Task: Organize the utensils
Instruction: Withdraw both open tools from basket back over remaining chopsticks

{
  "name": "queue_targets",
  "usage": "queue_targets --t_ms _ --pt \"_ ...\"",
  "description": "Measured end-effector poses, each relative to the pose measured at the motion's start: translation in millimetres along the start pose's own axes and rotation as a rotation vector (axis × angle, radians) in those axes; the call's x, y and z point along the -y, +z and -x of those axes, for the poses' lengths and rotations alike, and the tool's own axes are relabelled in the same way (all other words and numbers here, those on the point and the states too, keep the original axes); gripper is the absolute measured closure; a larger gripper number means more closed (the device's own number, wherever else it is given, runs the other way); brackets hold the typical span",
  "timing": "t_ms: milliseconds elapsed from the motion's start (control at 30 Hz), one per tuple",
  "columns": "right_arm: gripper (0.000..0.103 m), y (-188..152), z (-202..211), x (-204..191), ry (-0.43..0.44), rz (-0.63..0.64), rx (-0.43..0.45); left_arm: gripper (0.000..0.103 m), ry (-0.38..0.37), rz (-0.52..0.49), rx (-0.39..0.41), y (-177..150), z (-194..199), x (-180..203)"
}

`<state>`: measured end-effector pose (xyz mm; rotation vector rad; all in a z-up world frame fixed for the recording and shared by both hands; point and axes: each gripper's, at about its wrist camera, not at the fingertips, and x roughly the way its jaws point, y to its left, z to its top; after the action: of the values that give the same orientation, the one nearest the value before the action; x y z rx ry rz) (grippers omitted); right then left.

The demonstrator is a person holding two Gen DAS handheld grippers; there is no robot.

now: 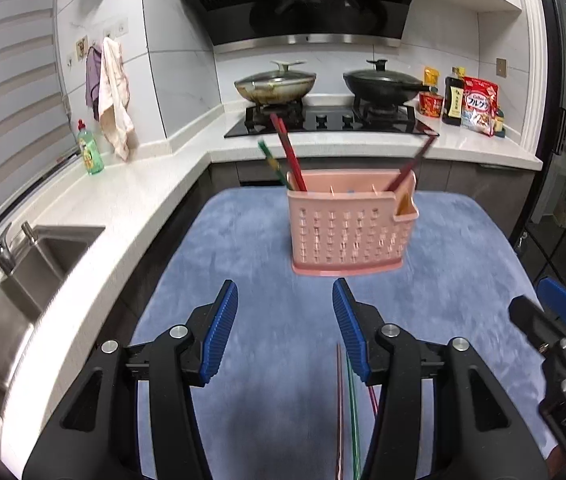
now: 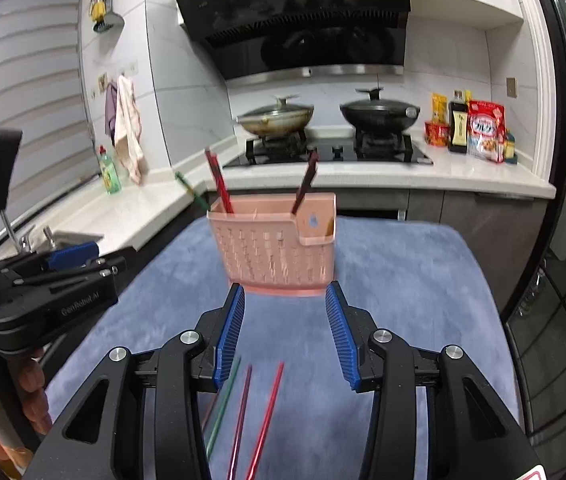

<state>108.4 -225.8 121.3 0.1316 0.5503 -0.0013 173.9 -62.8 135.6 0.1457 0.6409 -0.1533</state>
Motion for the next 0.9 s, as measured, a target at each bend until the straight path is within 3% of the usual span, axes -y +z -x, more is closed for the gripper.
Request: queue_targets --t_ms 367,900 --pt "0.061 -69.8 0.0 -10.2 -0.008 0.003 -0.11 0.056 -0.021 0.013 -0.078 -69.9 -3.9 0.8" --pt "0.061 -138.6 3.7 -9.5 -0.027 -0.038 -0.217 0.056 -0.007 -0.013 -0.195 -147.3 -13.3 4.5"
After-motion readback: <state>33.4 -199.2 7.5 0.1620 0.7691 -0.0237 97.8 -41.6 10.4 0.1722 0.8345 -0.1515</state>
